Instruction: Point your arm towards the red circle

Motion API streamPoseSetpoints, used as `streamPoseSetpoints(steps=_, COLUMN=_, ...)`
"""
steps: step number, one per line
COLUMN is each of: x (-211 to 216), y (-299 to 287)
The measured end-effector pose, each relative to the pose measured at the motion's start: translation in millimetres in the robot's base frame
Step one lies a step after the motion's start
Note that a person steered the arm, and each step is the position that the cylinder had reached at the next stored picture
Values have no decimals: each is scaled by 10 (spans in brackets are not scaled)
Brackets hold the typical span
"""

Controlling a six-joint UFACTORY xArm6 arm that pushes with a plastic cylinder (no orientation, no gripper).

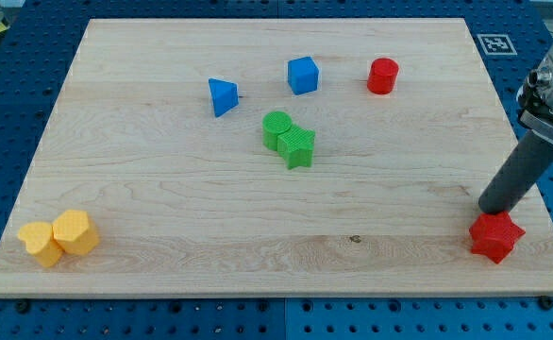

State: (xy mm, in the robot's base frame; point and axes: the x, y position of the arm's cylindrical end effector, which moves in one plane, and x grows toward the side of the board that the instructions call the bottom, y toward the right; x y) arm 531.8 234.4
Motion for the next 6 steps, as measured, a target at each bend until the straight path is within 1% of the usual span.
streamPoseSetpoints(steps=1, x=-744, y=-130)
streamPoseSetpoints(steps=2, x=-1826, y=-404)
streamPoseSetpoints(steps=3, x=-2578, y=-528)
streamPoseSetpoints(steps=5, x=-2662, y=-547)
streamPoseSetpoints(steps=6, x=-2673, y=-831)
